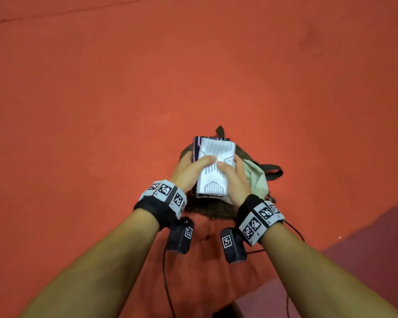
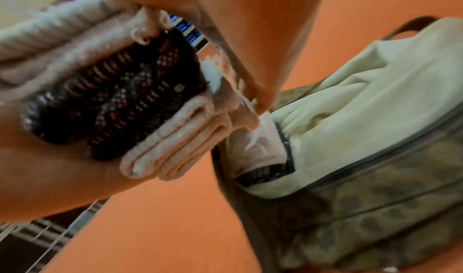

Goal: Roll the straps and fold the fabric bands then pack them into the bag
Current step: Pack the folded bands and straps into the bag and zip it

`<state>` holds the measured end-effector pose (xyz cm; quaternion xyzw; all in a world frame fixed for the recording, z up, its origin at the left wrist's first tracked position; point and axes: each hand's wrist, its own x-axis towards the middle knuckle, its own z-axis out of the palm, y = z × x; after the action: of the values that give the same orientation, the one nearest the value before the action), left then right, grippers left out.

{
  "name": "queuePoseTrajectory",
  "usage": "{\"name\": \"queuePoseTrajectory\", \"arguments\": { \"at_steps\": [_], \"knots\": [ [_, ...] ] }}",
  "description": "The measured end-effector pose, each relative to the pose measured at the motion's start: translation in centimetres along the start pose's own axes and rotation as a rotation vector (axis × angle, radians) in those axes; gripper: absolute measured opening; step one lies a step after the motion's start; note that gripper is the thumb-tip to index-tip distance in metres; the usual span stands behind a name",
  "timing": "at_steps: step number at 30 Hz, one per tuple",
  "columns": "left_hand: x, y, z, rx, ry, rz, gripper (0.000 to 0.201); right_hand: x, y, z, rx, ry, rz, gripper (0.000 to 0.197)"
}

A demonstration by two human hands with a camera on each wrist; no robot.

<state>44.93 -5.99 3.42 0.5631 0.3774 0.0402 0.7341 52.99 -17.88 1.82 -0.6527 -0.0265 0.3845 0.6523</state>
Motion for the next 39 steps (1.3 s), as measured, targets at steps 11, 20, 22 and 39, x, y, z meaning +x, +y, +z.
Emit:
{"name": "queuePoseTrajectory", "arguments": {
  "at_steps": [11,20,22,39],
  "knots": [
    [2.5,-6.5,2.4,0.659,0.644,-0.155,0.062,6.8,4.6,-6.6,-0.247,0.293,0.212,0.068],
    [2.6,-10.7,1.0,0.53,0.547,-0.363,0.035,9.5,4.6,-3.7,-0.27,0.229,0.254,0.041],
    [2.5,-9.7,0.6,0.464,0.545,-0.272,0.031,9.4,5.1,-3.7,-0.376,0.214,0.244,0.05],
    [0.2,-8.9,0.0,0.482,0.535,-0.243,0.033,8.1,2.3,-1.5,-1.448,0.168,-0.313,0.094]
  ]
}}
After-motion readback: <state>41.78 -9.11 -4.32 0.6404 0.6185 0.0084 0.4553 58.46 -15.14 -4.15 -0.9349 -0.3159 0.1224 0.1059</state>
